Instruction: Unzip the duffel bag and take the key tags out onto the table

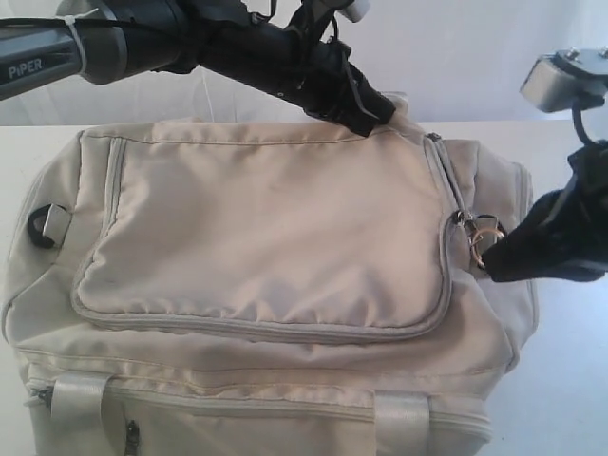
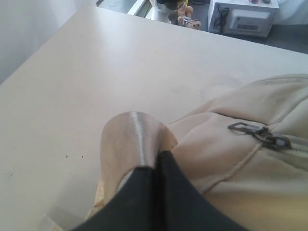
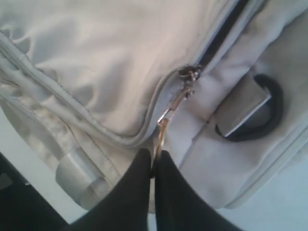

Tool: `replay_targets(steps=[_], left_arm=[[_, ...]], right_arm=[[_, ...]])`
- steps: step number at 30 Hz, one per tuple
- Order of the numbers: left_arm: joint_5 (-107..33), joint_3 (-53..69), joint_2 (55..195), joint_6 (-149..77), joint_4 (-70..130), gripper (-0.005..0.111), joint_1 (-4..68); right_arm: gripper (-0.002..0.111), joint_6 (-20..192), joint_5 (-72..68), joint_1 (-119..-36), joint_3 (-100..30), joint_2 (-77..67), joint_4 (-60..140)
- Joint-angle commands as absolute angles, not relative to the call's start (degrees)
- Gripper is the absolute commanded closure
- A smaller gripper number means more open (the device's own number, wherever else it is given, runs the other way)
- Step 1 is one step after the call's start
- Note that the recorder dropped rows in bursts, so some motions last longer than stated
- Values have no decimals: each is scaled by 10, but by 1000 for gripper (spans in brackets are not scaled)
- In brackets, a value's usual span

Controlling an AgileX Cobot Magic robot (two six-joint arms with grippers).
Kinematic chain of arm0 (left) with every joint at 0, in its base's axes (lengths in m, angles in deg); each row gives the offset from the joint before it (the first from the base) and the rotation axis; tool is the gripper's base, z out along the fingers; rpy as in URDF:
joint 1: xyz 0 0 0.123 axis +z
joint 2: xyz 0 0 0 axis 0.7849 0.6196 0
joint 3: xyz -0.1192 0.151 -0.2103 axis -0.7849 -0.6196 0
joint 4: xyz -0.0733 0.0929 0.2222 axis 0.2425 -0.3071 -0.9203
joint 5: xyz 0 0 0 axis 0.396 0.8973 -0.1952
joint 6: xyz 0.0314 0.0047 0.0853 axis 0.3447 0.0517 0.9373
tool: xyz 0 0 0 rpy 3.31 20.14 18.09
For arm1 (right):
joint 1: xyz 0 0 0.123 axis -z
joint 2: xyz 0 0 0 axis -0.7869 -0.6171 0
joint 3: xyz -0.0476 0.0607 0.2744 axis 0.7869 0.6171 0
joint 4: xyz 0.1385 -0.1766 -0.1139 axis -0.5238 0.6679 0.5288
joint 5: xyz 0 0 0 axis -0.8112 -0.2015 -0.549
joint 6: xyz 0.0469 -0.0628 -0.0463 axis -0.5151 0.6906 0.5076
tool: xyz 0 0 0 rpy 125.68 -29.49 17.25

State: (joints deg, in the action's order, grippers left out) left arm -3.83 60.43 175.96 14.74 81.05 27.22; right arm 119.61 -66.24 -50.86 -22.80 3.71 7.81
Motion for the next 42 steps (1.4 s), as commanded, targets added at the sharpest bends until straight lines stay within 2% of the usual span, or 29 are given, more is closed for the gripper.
replay_targets(steps=[1, 10, 16, 27, 36, 42], left_arm=[[-107, 610, 1740, 130, 833, 107, 277], [-144, 610, 1740, 103, 780, 107, 280], [-109, 610, 1740, 74, 771, 107, 304], [-58, 610, 1740, -35, 755, 107, 340], [-42, 610, 1740, -58, 751, 107, 363], [-36, 610, 1740, -62, 741, 107, 364]], right_arm=[[108, 1210, -718, -508, -172, 84, 37], [108, 1211, -718, -508, -108, 130, -4], [108, 1229, -718, -508, -110, 144, -17], [108, 1229, -557, -508, -174, 138, -83], [108, 1229, -665, -508, -176, 121, -90], [108, 1229, -690, -508, -176, 121, -90]])
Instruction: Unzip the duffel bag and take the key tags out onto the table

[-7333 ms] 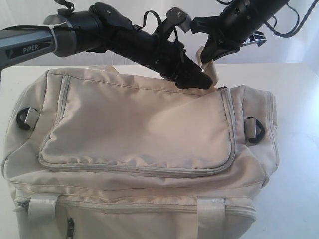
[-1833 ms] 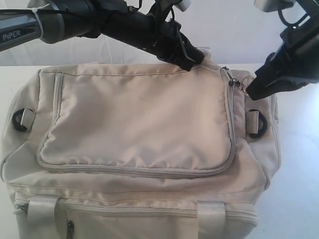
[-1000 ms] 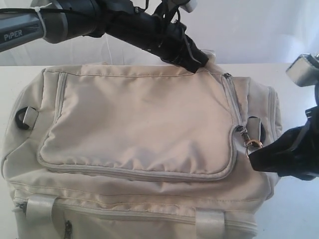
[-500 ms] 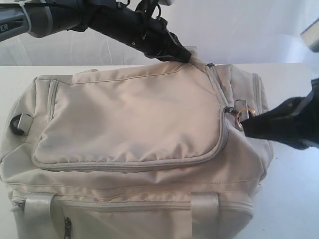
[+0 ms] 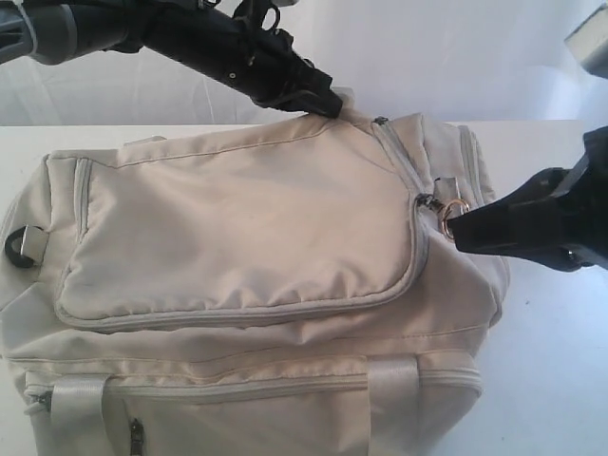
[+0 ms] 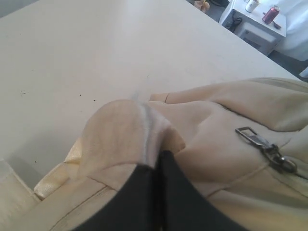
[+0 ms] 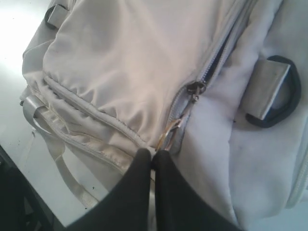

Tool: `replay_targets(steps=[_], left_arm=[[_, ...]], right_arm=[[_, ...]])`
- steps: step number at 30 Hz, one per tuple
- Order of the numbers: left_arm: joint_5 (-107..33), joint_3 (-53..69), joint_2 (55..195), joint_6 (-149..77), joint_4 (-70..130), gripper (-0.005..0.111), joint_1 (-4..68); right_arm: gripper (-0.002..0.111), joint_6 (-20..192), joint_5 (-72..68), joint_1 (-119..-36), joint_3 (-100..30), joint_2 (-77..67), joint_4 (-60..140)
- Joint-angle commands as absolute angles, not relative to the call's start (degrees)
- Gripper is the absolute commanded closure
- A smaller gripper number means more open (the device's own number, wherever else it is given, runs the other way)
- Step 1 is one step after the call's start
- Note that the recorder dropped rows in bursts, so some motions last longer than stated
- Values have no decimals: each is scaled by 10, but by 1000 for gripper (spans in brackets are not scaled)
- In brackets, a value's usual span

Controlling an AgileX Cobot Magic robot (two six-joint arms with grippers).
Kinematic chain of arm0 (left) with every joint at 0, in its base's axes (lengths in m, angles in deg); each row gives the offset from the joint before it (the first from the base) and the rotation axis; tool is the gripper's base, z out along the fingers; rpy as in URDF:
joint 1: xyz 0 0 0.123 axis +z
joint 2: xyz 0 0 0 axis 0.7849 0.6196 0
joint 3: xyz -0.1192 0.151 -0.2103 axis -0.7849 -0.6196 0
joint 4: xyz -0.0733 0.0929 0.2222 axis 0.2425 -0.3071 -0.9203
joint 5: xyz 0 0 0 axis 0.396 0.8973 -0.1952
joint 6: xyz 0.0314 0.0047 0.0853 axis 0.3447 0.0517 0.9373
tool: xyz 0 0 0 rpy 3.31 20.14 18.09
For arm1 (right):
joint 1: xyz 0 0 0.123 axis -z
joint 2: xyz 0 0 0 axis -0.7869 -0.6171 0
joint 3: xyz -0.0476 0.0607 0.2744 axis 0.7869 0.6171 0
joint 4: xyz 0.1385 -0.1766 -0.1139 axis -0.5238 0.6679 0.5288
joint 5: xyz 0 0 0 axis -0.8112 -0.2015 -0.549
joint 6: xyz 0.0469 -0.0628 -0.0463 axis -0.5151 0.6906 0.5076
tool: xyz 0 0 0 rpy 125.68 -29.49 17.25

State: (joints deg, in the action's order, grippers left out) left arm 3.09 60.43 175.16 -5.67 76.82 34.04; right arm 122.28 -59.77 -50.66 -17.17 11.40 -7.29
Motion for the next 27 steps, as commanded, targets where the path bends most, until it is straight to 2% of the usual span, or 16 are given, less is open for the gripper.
replay_targets(steps=[1, 9, 11, 16, 19, 27], left_arm=[[-33, 610, 1740, -62, 740, 107, 364], [63, 610, 1740, 21, 738, 104, 364], [80, 610, 1737, 44, 738, 95, 364], [98, 610, 1713, 57, 738, 53, 364], [109, 610, 1694, 58, 757, 38, 363], [182, 620, 1681, -5, 769, 39, 339]], right_arm=[[108, 1229, -688, -508, -176, 121, -90], [108, 1243, -571, -508, -177, 109, -87], [108, 1256, -562, -508, -177, 93, -87], [108, 1291, -556, -508, -188, 42, -111], [108, 1307, -557, -508, -211, 14, -126], [108, 1307, -646, -508, -230, -5, -115]])
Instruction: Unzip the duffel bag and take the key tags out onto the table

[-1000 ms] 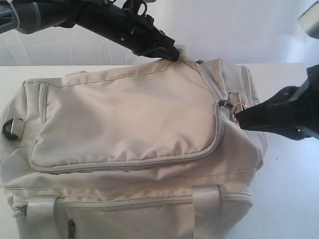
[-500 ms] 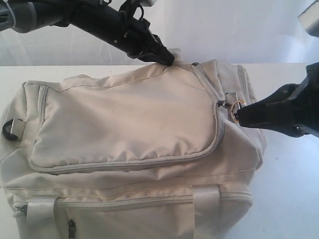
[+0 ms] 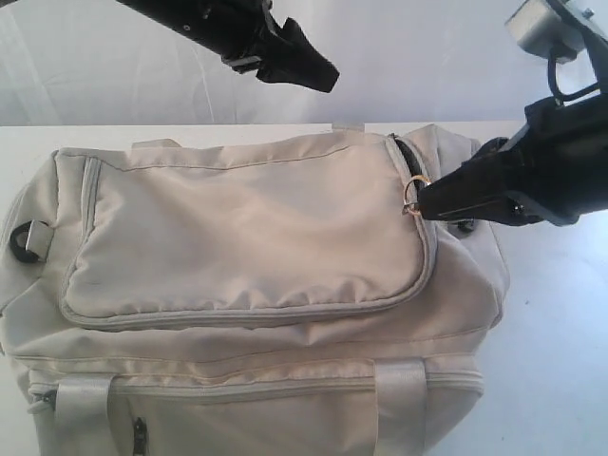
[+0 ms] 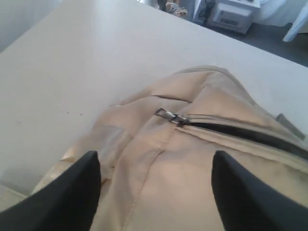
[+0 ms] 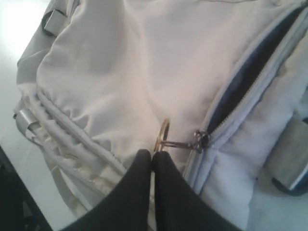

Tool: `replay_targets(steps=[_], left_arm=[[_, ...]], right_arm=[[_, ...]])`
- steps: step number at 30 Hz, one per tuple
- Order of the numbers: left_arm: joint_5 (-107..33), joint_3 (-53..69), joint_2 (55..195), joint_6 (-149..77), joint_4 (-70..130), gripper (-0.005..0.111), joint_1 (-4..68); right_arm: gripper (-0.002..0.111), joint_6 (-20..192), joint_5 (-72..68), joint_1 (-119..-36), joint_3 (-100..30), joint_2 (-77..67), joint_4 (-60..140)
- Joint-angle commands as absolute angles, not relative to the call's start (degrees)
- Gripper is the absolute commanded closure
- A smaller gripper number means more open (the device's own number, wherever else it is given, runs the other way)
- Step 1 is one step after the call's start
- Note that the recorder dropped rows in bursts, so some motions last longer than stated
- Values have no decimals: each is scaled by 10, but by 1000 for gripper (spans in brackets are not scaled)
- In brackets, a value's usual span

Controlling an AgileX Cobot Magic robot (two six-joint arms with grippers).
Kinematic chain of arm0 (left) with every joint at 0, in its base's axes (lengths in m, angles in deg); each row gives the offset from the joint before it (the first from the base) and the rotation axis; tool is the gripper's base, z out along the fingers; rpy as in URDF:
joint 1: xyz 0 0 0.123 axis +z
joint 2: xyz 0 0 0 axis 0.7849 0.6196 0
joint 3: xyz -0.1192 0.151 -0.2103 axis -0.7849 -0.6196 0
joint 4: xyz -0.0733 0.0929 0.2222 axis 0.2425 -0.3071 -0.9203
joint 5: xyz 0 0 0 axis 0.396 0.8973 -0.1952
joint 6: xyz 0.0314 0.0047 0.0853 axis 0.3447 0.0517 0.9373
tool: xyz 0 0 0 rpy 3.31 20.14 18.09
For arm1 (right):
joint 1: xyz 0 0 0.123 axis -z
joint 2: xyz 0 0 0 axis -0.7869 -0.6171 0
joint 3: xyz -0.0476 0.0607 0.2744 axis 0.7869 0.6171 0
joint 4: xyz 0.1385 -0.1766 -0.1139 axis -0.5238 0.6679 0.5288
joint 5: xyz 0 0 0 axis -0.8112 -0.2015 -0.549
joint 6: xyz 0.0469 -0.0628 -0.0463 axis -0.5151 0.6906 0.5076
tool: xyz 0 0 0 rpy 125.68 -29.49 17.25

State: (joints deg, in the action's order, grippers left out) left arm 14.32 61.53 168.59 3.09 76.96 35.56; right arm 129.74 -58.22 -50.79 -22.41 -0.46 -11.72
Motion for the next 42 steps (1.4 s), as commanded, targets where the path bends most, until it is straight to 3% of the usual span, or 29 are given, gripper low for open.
replay_targets(steps=[1, 5, 27, 29, 33, 34, 42], left_arm=[[182, 620, 1683, -20, 758, 39, 333], [202, 620, 1698, -55, 754, 39, 315], [209, 620, 1748, -215, 734, 40, 258], [205, 620, 1753, -220, 728, 48, 252], [167, 620, 1757, -221, 732, 99, 248], [161, 623, 1756, -220, 732, 107, 248], [216, 699, 1753, -217, 727, 107, 255]], right_arm=[[108, 1305, -661, -508, -230, -4, -110], [108, 1294, -705, -508, -230, 9, -73], [108, 1260, -668, -508, -230, 42, -40], [108, 1260, -669, -508, -230, 42, -40], [108, 1260, -676, -508, -230, 42, -40], [108, 1260, -679, -508, -230, 42, -40], [108, 1260, -676, -508, -186, 42, -42]])
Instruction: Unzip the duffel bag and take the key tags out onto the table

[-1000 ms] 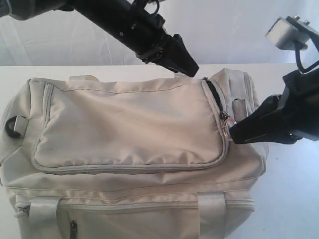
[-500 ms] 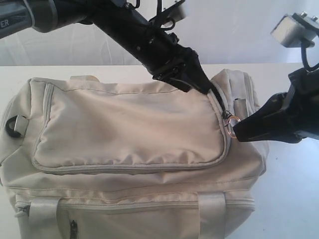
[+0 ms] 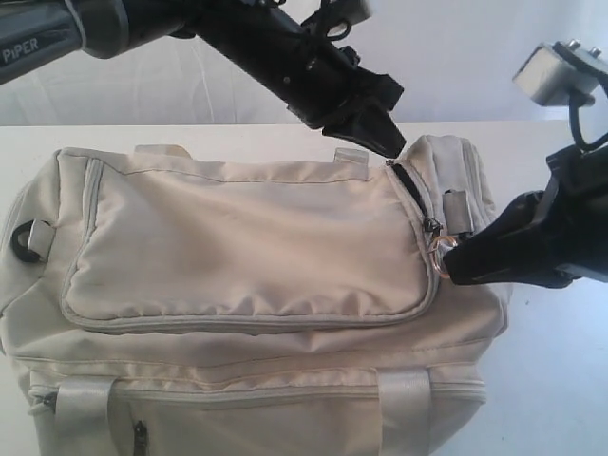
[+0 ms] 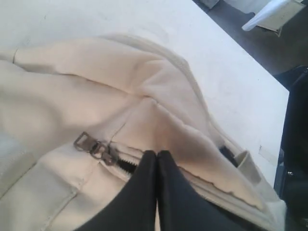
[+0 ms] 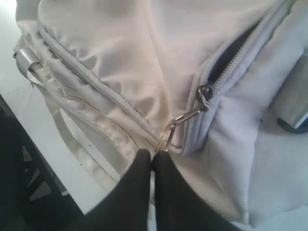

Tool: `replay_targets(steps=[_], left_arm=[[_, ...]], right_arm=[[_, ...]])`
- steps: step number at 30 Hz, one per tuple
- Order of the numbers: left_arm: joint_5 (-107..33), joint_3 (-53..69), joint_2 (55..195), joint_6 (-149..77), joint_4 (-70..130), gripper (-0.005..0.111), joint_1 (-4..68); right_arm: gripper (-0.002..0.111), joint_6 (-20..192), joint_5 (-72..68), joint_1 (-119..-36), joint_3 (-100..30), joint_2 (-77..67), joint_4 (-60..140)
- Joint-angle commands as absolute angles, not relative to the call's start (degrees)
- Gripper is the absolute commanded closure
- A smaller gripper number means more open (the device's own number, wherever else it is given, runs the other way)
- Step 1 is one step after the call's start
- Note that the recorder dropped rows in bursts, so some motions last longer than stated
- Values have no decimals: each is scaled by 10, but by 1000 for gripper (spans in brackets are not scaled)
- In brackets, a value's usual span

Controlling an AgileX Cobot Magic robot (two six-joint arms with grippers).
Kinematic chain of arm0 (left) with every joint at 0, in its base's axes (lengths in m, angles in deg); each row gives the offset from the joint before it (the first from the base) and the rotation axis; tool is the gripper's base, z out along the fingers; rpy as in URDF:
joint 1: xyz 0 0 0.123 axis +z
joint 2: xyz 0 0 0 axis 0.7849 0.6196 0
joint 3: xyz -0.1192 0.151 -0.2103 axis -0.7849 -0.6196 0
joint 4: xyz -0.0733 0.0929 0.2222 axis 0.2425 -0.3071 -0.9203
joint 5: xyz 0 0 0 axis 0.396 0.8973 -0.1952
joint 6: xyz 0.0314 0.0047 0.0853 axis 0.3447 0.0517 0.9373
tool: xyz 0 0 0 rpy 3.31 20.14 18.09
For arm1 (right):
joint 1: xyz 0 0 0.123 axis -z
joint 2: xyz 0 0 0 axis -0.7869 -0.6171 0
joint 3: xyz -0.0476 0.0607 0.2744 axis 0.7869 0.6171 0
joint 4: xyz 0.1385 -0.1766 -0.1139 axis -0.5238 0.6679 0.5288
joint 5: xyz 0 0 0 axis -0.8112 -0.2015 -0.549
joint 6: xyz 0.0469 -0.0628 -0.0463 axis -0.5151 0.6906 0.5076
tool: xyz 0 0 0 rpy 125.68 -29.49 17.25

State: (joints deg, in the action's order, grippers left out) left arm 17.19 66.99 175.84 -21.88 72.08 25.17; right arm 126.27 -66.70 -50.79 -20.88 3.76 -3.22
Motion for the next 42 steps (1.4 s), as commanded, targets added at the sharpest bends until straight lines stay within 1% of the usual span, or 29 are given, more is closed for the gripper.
replay_targets(steps=[1, 3, 5, 6, 8, 12, 13, 14, 15, 19, 22, 24, 31, 42], left_arm=[[228, 702, 1753, -196, 724, 107, 255], [253, 703, 1753, -122, 723, 107, 253], [290, 703, 1753, 10, 717, 107, 253], [307, 703, 1753, 74, 713, 105, 251], [322, 703, 1753, 149, 708, 97, 248], [326, 700, 1753, 317, 707, 68, 241], [326, 698, 1753, 361, 710, 62, 240], [326, 694, 1753, 400, 713, 60, 236], [326, 690, 1753, 431, 713, 59, 234], [326, 672, 1753, 472, 712, 62, 219], [326, 662, 1753, 491, 709, 67, 212], [326, 654, 1753, 499, 702, 74, 213], [326, 643, 1753, 499, 693, 107, 213], [326, 656, 1722, 484, 671, 107, 213]], right_arm=[[108, 1260, -674, -508, -184, 42, -42], [108, 1261, -675, -508, -182, 42, -42], [108, 1261, -675, -508, -182, 42, -42], [108, 1261, -675, -508, -182, 42, -42], [108, 1261, -676, -508, -182, 42, -42], [108, 1261, -677, -508, -182, 42, -42], [108, 1261, -677, -508, -182, 42, -42], [108, 1261, -677, -508, -182, 42, -42], [108, 1261, -676, -508, -182, 42, -42], [108, 1261, -673, -508, -182, 42, -42], [108, 1261, -670, -508, -182, 42, -42], [108, 1261, -665, -508, -182, 42, -42], [108, 1261, -658, -508, -182, 42, -42], [108, 1256, -665, -508, -182, 42, -42]])
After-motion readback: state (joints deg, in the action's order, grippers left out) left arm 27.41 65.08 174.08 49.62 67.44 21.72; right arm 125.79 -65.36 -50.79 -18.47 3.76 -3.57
